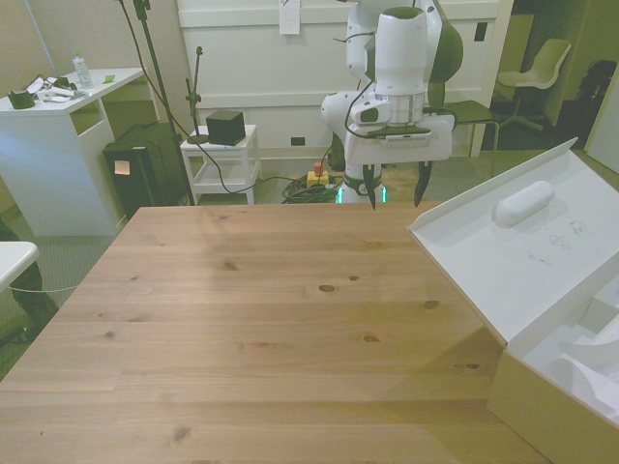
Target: Close the box
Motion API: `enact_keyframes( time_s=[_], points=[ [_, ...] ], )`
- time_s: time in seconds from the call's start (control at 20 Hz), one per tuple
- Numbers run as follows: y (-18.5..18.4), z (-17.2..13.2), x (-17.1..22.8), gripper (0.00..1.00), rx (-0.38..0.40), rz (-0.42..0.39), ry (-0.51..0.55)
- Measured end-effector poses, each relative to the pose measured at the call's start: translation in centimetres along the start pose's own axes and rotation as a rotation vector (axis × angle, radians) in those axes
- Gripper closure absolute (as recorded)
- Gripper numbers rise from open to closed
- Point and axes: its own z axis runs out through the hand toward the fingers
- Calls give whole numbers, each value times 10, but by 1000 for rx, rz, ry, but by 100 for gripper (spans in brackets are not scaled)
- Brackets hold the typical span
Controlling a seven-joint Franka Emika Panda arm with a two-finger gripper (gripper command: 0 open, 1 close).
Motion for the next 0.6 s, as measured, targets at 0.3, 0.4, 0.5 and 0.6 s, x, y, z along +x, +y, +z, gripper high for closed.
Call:
enact_keyframes(
  time_s=[0.3, 0.4, 0.5, 0.6],
  points=[
    [-3, -2, 0, 0, -2, -12, 12],
    [-12, -14, 1, 0, 16, -25, 34],
    [-24, -30, 5, 0, 39, -39, 57],
    [-36, -41, 11, 0, 56, -54, 73]
  ],
)
